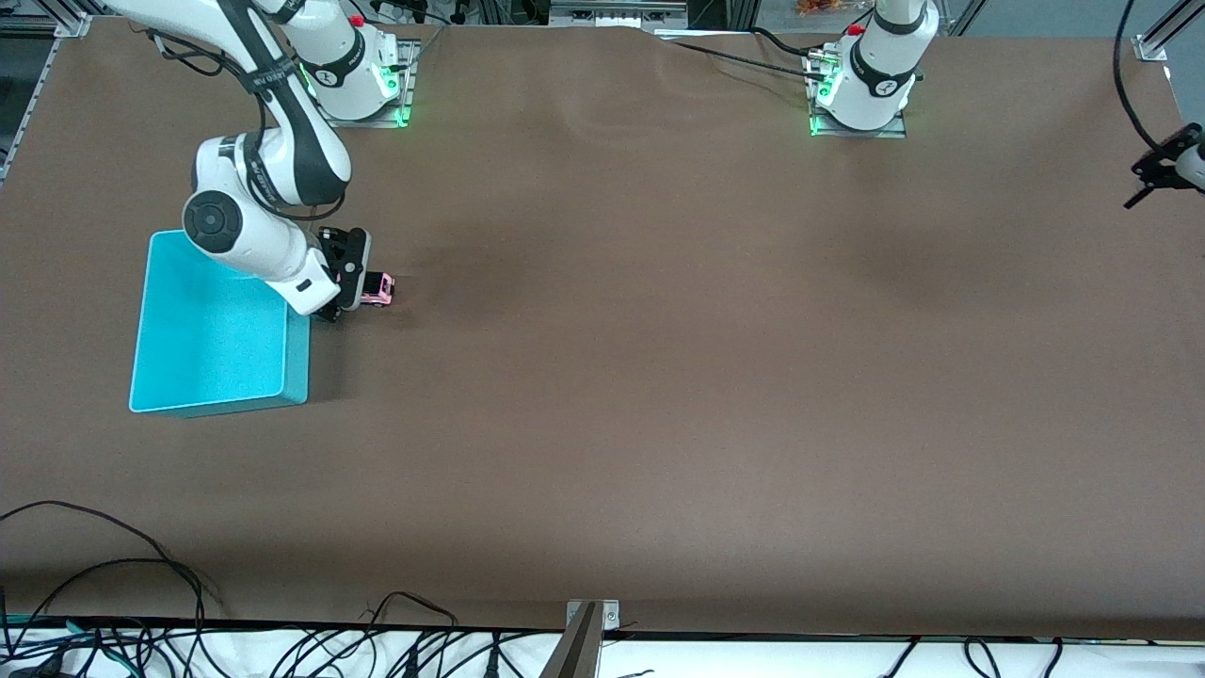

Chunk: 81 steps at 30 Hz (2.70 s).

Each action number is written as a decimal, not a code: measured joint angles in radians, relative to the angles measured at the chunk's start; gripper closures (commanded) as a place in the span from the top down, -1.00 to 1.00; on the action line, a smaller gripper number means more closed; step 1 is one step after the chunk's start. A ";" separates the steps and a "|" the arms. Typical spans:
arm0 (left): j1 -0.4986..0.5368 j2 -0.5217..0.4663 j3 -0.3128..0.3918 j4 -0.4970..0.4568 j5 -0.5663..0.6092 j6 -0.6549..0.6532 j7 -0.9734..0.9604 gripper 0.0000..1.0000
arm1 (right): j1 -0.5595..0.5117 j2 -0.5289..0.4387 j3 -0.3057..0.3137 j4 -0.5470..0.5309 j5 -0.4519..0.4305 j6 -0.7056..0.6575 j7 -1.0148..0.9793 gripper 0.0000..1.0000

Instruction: Wind and store pink jeep toy

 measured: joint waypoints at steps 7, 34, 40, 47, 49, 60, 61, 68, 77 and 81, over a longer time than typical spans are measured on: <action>-0.049 0.001 -0.106 0.048 0.029 -0.062 -0.335 1.00 | 0.000 0.050 0.000 -0.026 0.000 0.086 -0.020 0.94; 0.001 0.077 -0.106 0.098 -0.140 -0.062 -0.851 1.00 | 0.000 0.002 0.025 -0.012 0.000 0.068 -0.063 -0.98; 0.009 0.089 -0.108 0.108 -0.152 -0.058 -0.851 1.00 | 0.000 -0.027 0.030 0.136 0.000 -0.142 -0.062 -0.98; -0.002 0.093 -0.113 0.116 -0.152 -0.059 -0.851 1.00 | -0.002 -0.036 0.015 0.326 0.000 -0.383 -0.064 -0.98; -0.002 0.093 -0.113 0.116 -0.152 -0.061 -0.851 1.00 | -0.004 -0.039 -0.008 0.364 0.000 -0.443 -0.081 -0.98; -0.002 0.095 -0.112 0.116 -0.152 -0.062 -0.851 1.00 | -0.012 -0.033 -0.196 0.372 0.004 -0.518 -0.331 -0.98; -0.002 0.095 -0.112 0.116 -0.152 -0.062 -0.851 1.00 | -0.013 -0.032 -0.217 0.364 0.005 -0.518 -0.356 -0.98; -0.002 0.098 -0.112 0.116 -0.152 -0.065 -0.851 1.00 | -0.016 -0.023 -0.330 0.274 0.007 -0.456 -0.506 -0.98; -0.002 0.100 -0.112 0.116 -0.152 -0.069 -0.851 1.00 | -0.017 0.005 -0.397 0.126 0.007 -0.236 -0.604 -0.96; -0.002 0.100 -0.112 0.116 -0.152 -0.071 -0.851 1.00 | -0.017 0.035 -0.398 0.095 0.007 -0.171 -0.607 -0.94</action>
